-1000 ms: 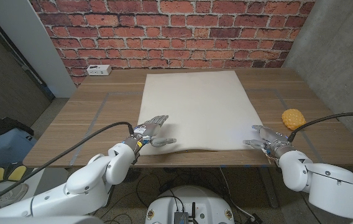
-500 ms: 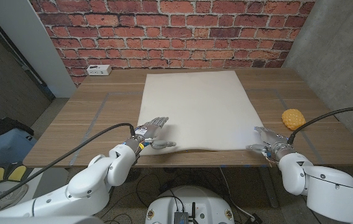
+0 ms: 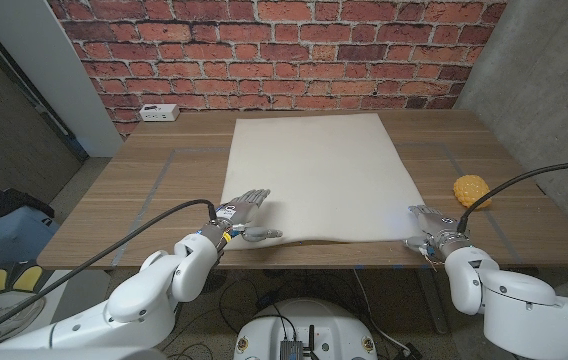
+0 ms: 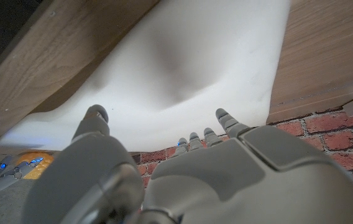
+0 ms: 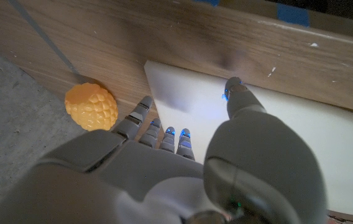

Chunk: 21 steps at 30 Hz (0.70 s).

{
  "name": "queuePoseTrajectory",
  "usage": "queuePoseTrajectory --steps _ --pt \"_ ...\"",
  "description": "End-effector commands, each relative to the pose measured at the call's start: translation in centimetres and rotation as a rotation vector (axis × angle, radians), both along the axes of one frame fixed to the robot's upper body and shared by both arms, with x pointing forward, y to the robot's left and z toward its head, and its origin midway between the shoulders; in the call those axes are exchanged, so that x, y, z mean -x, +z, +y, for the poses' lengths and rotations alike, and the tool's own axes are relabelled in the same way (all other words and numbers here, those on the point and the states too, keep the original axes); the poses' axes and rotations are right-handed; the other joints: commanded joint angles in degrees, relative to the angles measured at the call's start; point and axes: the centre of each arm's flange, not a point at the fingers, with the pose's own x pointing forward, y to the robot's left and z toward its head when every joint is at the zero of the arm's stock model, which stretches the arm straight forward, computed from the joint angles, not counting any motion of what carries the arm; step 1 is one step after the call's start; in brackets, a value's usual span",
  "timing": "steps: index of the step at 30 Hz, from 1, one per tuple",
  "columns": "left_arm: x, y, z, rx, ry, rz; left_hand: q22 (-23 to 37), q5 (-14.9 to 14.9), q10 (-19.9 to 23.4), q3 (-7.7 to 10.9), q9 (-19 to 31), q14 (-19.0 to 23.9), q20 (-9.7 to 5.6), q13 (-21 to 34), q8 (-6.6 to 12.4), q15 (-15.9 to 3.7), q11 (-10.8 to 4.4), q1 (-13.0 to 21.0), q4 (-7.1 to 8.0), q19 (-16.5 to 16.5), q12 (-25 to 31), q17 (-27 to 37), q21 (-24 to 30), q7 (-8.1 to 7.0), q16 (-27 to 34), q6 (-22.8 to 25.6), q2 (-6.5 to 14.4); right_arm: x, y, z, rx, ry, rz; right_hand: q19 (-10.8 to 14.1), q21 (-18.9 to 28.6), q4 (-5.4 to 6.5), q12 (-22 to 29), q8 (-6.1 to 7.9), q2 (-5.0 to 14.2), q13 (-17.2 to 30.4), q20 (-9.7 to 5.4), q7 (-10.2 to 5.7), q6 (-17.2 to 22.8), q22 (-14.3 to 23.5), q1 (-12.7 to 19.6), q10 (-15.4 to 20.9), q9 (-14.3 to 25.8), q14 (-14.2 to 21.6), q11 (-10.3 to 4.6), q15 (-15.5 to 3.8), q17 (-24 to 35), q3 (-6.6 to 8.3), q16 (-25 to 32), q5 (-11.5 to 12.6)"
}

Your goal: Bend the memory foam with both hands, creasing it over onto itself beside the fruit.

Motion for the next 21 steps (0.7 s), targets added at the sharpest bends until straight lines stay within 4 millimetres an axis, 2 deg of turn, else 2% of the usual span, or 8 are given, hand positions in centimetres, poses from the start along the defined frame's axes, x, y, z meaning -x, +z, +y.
queuePoseTrajectory --steps 1,7,10,13,17,18,21 --pt "0.7 0.1 0.3 0.008 0.002 -0.009 0.01 0.6 -3.54 -0.03 0.23 -1.72 -0.82 0.19 0.25 -0.16 0.26 0.26 -0.32 0.22 0.35 0.22 -0.06 0.22 0.14 -6.79 -0.56 -1.1 -0.2 0.6 0.082 -0.004 0.007 0.48 0.12 0.08 0.41 0.62 -0.14 0.17 0.07 -1.23 0.65 0.2 2.35 -0.27 0.06 -0.12 -0.55 -1.09 0.11 1.09 -0.17 0.57" --pt "0.8 0.1 0.4 0.007 0.005 -0.007 0.02 0.7 -3.47 -0.2 0.23 -1.69 -0.83 0.19 0.28 -0.19 0.2 0.27 -0.32 0.31 0.4 0.23 -0.11 0.2 0.15 -6.77 -0.66 -1.6 -0.2 0.9 0.117 -0.005 0.037 0.64 0.06 0.04 0.76 0.95 -0.44 0.15 0.38 -1.76 1.49 0.2 4.63 0.2 0.06 0.04 -0.78 -1.18 0.1 1.88 -0.13 0.92" --pt "0.9 0.2 0.4 0.003 0.011 -0.007 0.03 0.73 -3.45 -0.26 0.23 -1.66 -0.85 0.19 0.32 -0.3 0.16 0.27 -0.32 0.36 0.41 0.23 -0.12 0.14 0.16 -6.7 -0.69 -2.1 -0.3 0.8 0.087 -0.017 0.086 1.51 0.24 0.12 1.16 1.31 -1.16 0.13 -1.24 -1.7 2.79 0.2 7.45 1.21 0.06 0.31 -0.04 -1.07 0.06 2.72 -0.08 1.2" --pt "1.0 0.2 0.5 0.011 0.009 -0.003 0.03 0.79 -3.42 -0.31 0.24 -1.6 -0.82 0.19 0.36 -0.24 0.14 0.31 -0.32 0.44 0.43 0.23 -0.14 0.22 0.17 -6.62 -0.68 -2.6 -0.4 0.8 0.092 -0.024 0.093 2.13 0.4 0.24 1.48 1.28 -1.47 0.13 -1.87 -1.42 3.01 0.21 8.51 2.14 0.07 0.8 0.58 -1.18 0.05 3.0 0.05 1.23" --pt "1.1 0.2 0.4 0.017 0.013 -0.007 0.04 0.85 -3.41 -0.34 0.24 -1.57 -0.8 0.19 0.4 -0.33 0.14 0.36 -0.32 0.46 0.45 0.22 -0.18 0.23 0.18 -6.55 -0.63 -3.4 -0.4 0.6 0.06 -0.015 0.123 3.44 0.72 0.38 1.76 1.48 -0.58 0.13 -2.38 -1.43 4.15 0.23 11.21 3.4 0.08 1.85 0.53 -1.56 0.12 4.31 0.34 1.19" --pt "1.1 0.2 0.4 0.017 0.013 -0.007 0.04 0.87 -3.41 -0.35 0.24 -1.56 -0.81 0.19 0.4 -0.31 0.12 0.37 -0.32 0.47 0.45 0.22 -0.19 0.2 0.18 -6.54 -0.61 -3.4 -0.4 0.6 0.055 -0.011 0.122 4.57 1.0 0.53 1.89 1.68 -0.31 0.13 -2.33 -1.1 5.27 0.25 12.6 4.31 0.1 3.59 0.77 -1.95 0.14 5.0 0.79 0.9" --pt "1.0 0.2 0.6 0.056 -0.001 0.012 0.06 0.95 -3.13 -0.31 0.24 -1.29 -0.75 0.18 0.57 -0.43 -0.06 0.41 -0.21 0.66 0.56 0.23 -0.17 0.14 0.27 -6.13 -0.25 -4.3 -0.4 0.3 0.037 -0.013 0.151 5.97 1.36 0.92 2.19 1.58 0.19 0.15 -2.92 -0.46 5.69 0.27 13.32 5.72 0.13 4.7 1.34 -2.46 0.21 5.51 0.97 0.59"
